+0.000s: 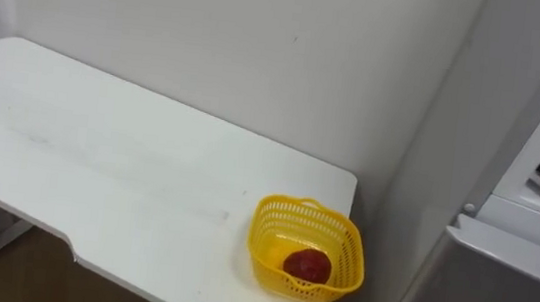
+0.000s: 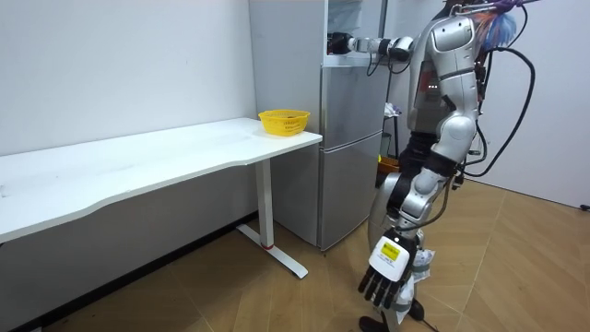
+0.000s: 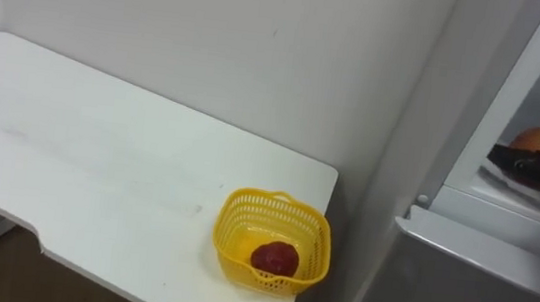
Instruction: Retrieve from the upper fridge
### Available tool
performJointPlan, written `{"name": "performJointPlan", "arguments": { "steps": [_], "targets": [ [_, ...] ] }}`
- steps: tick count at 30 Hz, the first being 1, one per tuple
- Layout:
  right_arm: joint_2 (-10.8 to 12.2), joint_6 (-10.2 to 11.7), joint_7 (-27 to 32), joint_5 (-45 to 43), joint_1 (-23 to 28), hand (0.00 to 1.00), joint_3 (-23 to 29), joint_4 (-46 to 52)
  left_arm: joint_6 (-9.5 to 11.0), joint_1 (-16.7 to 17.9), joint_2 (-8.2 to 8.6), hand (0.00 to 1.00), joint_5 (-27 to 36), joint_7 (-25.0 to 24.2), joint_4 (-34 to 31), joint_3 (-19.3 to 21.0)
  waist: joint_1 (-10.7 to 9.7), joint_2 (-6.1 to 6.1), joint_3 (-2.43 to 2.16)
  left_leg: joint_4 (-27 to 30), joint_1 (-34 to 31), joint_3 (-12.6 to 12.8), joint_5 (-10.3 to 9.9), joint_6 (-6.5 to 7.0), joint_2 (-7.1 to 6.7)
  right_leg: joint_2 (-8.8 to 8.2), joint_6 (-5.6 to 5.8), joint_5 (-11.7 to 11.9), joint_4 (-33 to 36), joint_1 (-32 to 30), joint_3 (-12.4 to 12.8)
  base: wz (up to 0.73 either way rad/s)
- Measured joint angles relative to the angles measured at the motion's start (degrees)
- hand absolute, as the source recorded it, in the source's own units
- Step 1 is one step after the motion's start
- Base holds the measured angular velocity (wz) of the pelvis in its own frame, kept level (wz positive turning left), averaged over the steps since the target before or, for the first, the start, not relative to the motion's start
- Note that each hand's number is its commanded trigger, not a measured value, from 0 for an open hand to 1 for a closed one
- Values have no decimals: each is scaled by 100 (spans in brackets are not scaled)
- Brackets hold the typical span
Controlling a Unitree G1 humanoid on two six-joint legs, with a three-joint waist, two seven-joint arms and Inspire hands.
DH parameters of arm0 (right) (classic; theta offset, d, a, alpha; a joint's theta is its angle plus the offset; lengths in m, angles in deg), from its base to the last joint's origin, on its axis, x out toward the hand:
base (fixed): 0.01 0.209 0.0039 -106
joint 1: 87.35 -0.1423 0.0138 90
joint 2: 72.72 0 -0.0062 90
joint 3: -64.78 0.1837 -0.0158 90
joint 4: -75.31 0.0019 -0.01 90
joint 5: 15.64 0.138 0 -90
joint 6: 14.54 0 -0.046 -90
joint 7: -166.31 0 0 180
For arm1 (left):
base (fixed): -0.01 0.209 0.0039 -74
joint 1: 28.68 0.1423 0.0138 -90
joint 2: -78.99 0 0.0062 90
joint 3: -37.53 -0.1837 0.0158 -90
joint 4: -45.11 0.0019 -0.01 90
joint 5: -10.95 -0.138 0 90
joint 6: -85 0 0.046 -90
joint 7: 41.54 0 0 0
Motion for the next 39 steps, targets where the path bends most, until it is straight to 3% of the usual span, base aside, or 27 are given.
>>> {"name": "performJointPlan", "arguments": {
  "steps": [1,29,39],
  "targets": [
    [0,0,3,0,0,100,-1,-21,2,0,0,0,0,0,16,0,8,0,0,-1,-3,-4,2,2,-3,-2,0,0,0,1,-6,0],
    [-1,4,-224,-244,-18,100,-6,-210,1,-4,-5,0,0,-209,149,0,3,3,4,-11,92,-4,17,9,-21,-33,5,-8,-19,87,-33,0],
    [0,2,-239,136,-18,100,-1,-42,1,-33,-11,0,5,-187,146,11,-81,25,-45,-23,118,0,18,8,-21,-21,8,-10,-95,130,35,0]
  ]
}}
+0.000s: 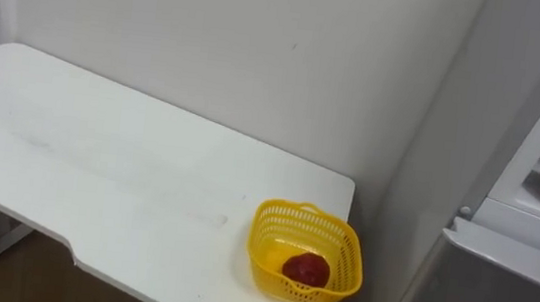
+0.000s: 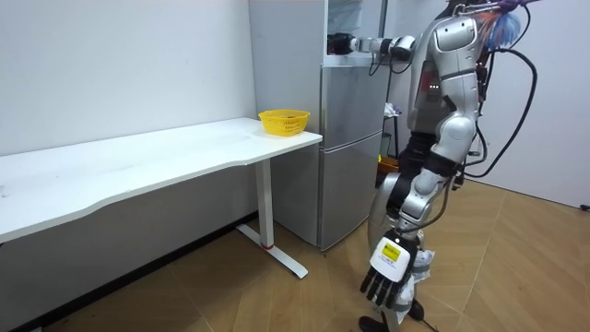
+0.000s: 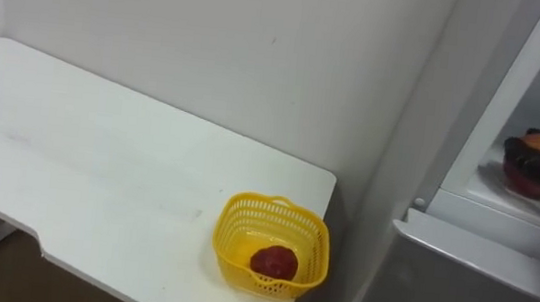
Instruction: Retrieve from the upper fridge
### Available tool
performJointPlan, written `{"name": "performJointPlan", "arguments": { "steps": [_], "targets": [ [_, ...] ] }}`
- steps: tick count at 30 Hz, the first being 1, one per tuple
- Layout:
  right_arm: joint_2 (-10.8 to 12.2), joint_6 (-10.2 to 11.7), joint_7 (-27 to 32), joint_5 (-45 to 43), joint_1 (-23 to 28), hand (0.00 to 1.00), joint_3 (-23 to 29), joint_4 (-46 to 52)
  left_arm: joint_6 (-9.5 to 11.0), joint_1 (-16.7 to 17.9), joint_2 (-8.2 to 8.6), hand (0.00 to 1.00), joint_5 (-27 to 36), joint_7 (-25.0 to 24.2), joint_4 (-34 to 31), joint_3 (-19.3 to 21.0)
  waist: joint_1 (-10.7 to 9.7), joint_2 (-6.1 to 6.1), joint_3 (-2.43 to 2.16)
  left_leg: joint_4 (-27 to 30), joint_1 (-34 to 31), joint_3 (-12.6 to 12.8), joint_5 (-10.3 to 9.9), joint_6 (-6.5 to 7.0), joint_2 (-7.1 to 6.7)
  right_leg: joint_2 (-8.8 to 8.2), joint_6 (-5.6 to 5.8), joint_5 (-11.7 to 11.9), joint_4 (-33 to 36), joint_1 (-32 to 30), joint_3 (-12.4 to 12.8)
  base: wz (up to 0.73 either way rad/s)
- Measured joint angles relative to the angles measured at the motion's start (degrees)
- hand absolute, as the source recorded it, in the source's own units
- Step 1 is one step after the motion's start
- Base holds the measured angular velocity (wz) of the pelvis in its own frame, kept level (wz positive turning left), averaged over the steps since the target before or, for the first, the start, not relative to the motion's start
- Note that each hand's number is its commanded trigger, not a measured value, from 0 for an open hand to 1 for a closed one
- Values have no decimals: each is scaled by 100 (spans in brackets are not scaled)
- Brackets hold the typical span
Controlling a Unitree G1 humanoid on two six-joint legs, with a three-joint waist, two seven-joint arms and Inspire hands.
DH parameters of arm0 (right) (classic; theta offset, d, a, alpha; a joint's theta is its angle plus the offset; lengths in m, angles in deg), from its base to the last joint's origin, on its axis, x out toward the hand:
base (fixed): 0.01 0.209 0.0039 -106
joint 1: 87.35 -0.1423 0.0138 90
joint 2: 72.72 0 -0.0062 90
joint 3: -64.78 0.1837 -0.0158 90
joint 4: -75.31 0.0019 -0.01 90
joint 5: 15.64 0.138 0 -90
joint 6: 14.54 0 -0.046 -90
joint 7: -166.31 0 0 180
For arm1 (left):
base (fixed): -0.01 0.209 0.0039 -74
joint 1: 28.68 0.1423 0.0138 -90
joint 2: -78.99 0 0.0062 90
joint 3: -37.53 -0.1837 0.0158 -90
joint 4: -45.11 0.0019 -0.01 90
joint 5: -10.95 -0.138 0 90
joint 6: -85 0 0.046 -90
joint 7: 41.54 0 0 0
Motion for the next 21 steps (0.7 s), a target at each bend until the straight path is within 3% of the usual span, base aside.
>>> {"name": "performJointPlan", "arguments": {
  "steps": [7,11,16,19,21],
  "targets": [
    [13,2,238,162,129,100,7,1433,1,-52,6,0,42,190,15,45,-147,74,0,-72,118,108,6,-8,30,7,0,0,5,8,129,-9],
    [15,5,396,193,557,100,254,2353,116,-124,17,0,51,364,13,45,-262,78,3,-104,155,184,5,-8,38,0,0,0,16,28,162,-7],
    [16,7,451,374,997,100,307,3067,120,-135,28,0,62,451,8,35,-365,128,28,-164,271,344,-1,-7,94,5,0,1,96,35,289,-14],
    [20,6,462,374,1219,100,391,3651,122,-137,49,0,178,488,25,35,-458,215,28,-180,291,416,-4,-2,104,6,-1,2,98,26,369,-13],
    [38,7,555,351,1378,100,577,4191,132,-116,56,0,177,511,17,37,-528,305,-6,-201,313,540,-4,0,98,11,-3,5,100,34,433,-10]
  ]
}}
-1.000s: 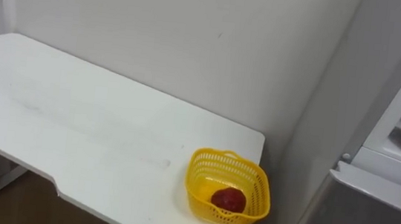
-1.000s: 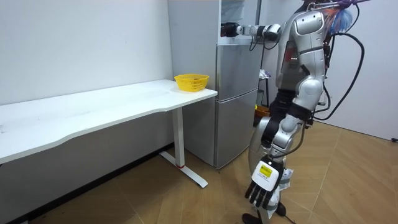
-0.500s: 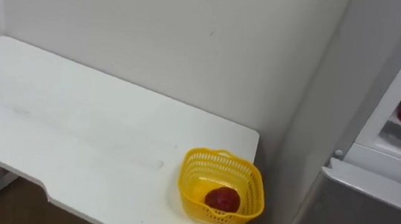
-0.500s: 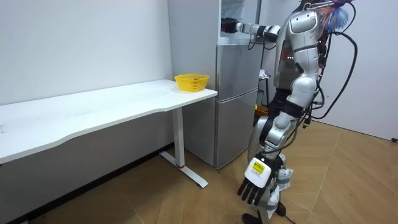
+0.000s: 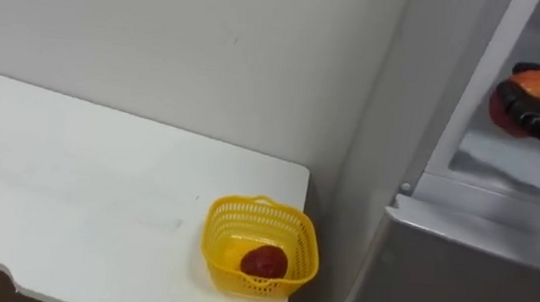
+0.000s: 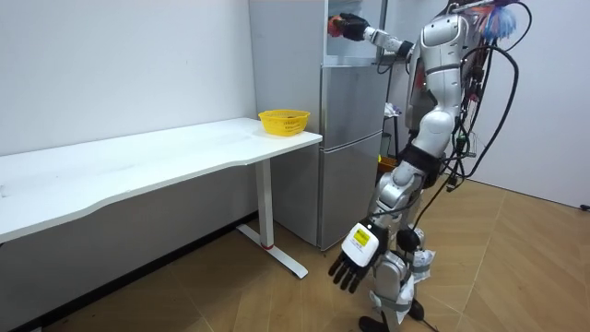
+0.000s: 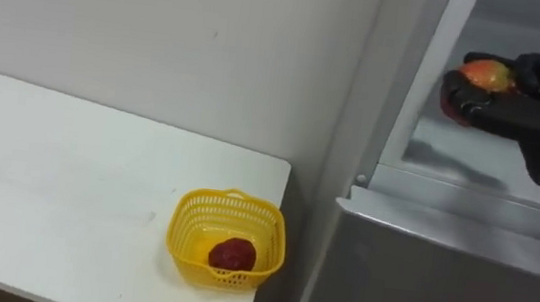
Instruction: Retrieve from the upper fridge
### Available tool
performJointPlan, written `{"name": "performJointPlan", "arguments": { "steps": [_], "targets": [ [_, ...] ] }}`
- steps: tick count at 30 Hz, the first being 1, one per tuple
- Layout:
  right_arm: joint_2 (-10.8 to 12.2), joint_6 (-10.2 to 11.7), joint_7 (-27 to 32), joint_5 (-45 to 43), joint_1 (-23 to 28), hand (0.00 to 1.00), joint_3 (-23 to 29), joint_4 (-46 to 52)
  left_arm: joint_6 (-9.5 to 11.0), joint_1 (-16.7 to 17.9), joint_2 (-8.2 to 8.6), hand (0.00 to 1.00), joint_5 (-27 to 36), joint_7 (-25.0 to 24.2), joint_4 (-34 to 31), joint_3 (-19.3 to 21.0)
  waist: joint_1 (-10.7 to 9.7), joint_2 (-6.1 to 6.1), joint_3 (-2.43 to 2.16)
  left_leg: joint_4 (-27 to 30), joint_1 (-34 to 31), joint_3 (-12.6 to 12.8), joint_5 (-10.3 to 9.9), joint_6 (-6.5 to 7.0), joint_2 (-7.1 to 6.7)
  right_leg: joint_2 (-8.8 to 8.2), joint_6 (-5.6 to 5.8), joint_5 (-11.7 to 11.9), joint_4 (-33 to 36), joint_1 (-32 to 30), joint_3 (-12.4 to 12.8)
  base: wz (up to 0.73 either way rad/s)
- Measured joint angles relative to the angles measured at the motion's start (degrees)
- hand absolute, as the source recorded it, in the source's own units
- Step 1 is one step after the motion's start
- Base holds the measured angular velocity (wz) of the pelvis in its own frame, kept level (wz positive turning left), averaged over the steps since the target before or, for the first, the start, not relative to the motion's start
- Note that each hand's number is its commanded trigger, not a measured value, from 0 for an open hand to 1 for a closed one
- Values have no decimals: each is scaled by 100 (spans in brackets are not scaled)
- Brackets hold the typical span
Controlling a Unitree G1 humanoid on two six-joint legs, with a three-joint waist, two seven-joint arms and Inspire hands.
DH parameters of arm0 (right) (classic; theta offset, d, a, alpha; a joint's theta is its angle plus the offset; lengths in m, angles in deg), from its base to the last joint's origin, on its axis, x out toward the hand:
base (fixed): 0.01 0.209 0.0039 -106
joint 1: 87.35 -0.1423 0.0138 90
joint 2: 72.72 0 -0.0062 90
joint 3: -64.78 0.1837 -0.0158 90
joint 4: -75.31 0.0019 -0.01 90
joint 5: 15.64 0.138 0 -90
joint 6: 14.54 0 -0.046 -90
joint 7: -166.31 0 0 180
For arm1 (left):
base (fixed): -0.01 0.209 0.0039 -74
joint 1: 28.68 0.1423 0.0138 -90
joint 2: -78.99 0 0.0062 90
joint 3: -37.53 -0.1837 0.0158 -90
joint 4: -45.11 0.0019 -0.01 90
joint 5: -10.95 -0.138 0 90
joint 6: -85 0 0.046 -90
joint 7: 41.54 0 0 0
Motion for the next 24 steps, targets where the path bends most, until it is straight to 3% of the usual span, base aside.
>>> {"name": "performJointPlan", "arguments": {
  "steps": [7,12,14,18,24],
  "targets": [
    [113,196,239,-450,597,100,304,1429,132,11,-2,0,96,224,6,-160,-227,43,3,-12,86,75,2,0,21,-4,1,-2,0,63,28,-2],
    [463,277,199,-831,772,100,353,2297,212,-61,-1,0,97,211,9,-291,-248,65,29,1,83,211,-1,3,71,1,0,0,8,-36,169,-15],
    [546,324,161,-1114,851,100,350,2633,218,-76,0,0,93,208,8,-296,-168,78,27,-4,97,293,-3,3,90,31,0,23,7,-36,249,-19],
    [1028,502,52,-2258,860,100,204,3205,256,-252,35,0,45,201,-1,-346,-13,114,30,15,23,321,-6,-1,113,65,-23,67,17,-188,335,-10],
    [1315,628,-365,-3558,869,100,-492,3371,298,-424,39,0,54,205,15,-584,171,168,47,-8,0,325,-5,1,115,52,-25,70,100,-217,347,-1]
  ]
}}
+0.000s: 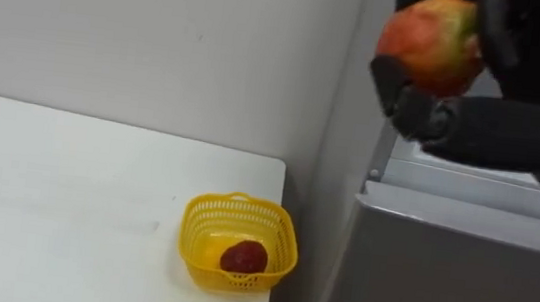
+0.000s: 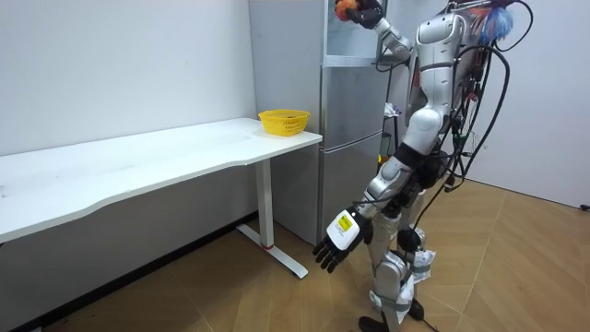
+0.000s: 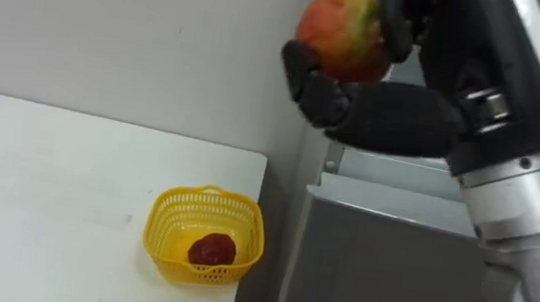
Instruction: Retrieve from the upper fridge
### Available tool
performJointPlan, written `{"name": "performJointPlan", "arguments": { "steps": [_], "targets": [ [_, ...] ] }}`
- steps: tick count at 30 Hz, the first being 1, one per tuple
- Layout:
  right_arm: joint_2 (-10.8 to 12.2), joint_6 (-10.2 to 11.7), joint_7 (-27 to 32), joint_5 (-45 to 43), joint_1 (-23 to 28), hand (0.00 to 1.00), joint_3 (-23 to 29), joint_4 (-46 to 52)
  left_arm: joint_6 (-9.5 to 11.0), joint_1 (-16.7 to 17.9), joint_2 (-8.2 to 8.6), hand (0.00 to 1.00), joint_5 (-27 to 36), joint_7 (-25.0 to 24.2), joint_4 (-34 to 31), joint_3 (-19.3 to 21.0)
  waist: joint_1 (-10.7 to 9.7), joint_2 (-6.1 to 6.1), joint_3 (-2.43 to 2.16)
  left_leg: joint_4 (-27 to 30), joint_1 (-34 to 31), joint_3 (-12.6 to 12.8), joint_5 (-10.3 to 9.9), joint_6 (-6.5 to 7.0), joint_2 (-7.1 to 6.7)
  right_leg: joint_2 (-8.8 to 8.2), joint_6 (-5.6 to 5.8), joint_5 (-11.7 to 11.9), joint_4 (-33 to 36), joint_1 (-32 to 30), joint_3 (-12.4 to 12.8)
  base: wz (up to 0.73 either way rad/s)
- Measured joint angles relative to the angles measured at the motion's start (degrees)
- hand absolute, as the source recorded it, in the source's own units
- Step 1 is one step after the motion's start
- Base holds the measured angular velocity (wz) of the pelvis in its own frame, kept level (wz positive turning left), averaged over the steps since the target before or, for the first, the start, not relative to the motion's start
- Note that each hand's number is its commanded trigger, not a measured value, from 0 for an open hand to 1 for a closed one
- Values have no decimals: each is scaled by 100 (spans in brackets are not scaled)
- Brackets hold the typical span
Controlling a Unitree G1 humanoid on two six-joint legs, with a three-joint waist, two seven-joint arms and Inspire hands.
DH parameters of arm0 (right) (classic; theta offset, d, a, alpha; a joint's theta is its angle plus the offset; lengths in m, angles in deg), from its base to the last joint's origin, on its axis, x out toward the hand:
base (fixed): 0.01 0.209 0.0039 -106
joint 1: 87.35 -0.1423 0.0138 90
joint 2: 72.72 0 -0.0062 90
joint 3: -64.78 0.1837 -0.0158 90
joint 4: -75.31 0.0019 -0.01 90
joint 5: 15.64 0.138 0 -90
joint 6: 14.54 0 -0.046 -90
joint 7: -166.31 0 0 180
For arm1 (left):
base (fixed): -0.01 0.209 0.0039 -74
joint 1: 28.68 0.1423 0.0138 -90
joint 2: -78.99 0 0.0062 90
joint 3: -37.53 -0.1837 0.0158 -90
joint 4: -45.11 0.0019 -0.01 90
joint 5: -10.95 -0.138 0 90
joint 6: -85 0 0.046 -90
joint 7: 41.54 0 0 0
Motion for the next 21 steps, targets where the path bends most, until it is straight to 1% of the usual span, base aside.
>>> {"name": "performJointPlan", "arguments": {
  "steps": [1,2,3,5,8,9,10,11,12,14,17,19,21],
  "targets": [
    [12,0,-47,-69,0,100,-92,-1,8,-31,0,0,6,0,31,-34,22,2,2,2,0,0,0,0,0,0,0,0,0,1,1,0],
    [21,-1,-180,-161,0,100,-232,0,21,-111,-3,0,19,-1,105,-98,87,-18,1,-2,-1,-1,0,0,1,0,0,0,1,2,-1,0],
    [27,-1,-288,-176,0,100,-352,1,42,-171,-2,0,18,-7,149,-108,134,-29,11,-6,-2,-5,0,0,5,2,-1,0,0,1,1,0],
    [85,-7,-395,-271,0,100,-547,60,70,-181,-18,0,33,-18,162,-116,193,-83,-8,9,-4,-13,0,0,8,6,-1,0,3,2,0,0],
    [207,13,-599,-644,-1,100,-855,138,96,-262,-42,0,32,-60,322,-243,326,-168,16,13,-13,-33,-1,-1,-1,8,-1,0,2,15,-11,1],
    [247,7,-675,-753,-2,100,-990,109,111,-305,-42,0,35,-65,432,-296,420,-208,27,11,-12,-34,-3,0,-2,6,-1,0,2,16,-7,0],
    [270,3,-726,-784,-1,100,-1036,93,112,-326,-44,0,32,-71,476,-328,444,-227,39,13,-16,-39,-3,1,-3,3,-1,0,4,17,-14,4],
    [320,2,-824,-855,-2,100,-1112,65,112,-338,-45,0,33,-114,510,-346,500,-259,56,22,-33,-63,-5,4,-7,-1,0,0,7,11,-26,7],
    [375,3,-890,-920,-2,100,-1183,19,111,-334,-44,0,30,-132,538,-374,584,-276,62,47,-48,-74,-14,12,-8,-3,1,1,8,10,-29,6],
    [518,6,-981,-1023,-4,100,-1243,-101,110,-333,-46,0,8,-158,586,-425,651,-280,63,74,-72,-105,-20,17,-14,-12,4,3,10,12,-59,10],
    [538,6,-1025,-1206,-4,100,-1400,-356,111,-348,-82,0,37,-271,599,-455,720,-281,63,154,-153,-219,-25,24,-30,-24,6,3,18,13,-169,18],
    [571,6,-1074,-1326,-4,100,-1486,-526,110,-364,-84,0,35,-294,646,-471,759,-278,65,170,-167,-258,-24,24,-37,-27,7,1,9,25,-181,13],
    [667,57,-1050,-1669,-5,100,-1527,-912,111,-383,-76,0,7,-354,649,-498,780,-302,79,233,-230,-349,-24,22,-52,-33,6,-4,-7,31,-276,19]
  ]
}}
